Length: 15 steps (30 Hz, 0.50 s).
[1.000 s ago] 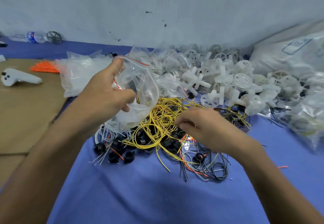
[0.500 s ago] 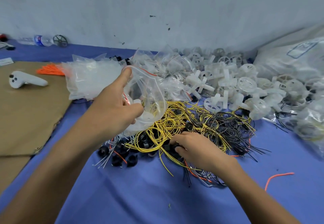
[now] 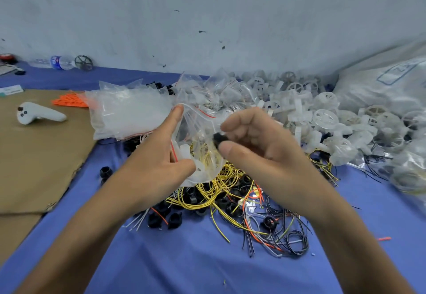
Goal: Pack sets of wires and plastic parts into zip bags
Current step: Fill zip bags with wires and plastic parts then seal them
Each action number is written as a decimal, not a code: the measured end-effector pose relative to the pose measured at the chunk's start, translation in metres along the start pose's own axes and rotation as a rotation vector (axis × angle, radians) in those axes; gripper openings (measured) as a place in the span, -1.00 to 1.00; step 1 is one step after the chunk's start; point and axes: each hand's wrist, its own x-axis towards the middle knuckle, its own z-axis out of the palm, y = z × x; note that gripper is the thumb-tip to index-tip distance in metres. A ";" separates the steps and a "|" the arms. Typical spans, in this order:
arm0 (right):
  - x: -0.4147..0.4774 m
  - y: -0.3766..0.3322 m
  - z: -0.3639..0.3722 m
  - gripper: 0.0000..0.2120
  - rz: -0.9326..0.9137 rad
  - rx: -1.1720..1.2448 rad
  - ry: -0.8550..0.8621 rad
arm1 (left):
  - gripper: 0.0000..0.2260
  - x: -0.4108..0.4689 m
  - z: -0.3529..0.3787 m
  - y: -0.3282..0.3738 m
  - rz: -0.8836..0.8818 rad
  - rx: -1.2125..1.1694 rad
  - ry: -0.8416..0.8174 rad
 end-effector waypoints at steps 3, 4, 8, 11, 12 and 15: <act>0.009 0.005 0.020 -0.86 -0.001 -0.230 -0.036 | -0.10 -0.003 0.001 0.000 -0.012 -0.007 -0.041; 0.011 0.008 0.024 -0.87 -0.025 -0.342 -0.044 | -0.10 -0.004 0.001 0.000 -0.015 -0.009 -0.048; 0.014 0.015 0.032 -0.81 -0.123 -0.707 -0.131 | -0.10 -0.008 -0.003 0.004 0.006 -0.038 -0.023; 0.010 0.016 0.030 -0.79 -0.173 -0.689 -0.074 | -0.14 -0.008 -0.006 0.006 0.006 -0.059 -0.001; 0.009 0.017 0.027 -0.80 -0.189 -0.636 -0.003 | -0.13 -0.007 -0.007 0.003 0.013 -0.038 0.015; 0.008 0.031 0.010 -0.83 -0.176 -0.458 0.239 | -0.12 -0.007 -0.009 -0.001 -0.003 -0.009 0.051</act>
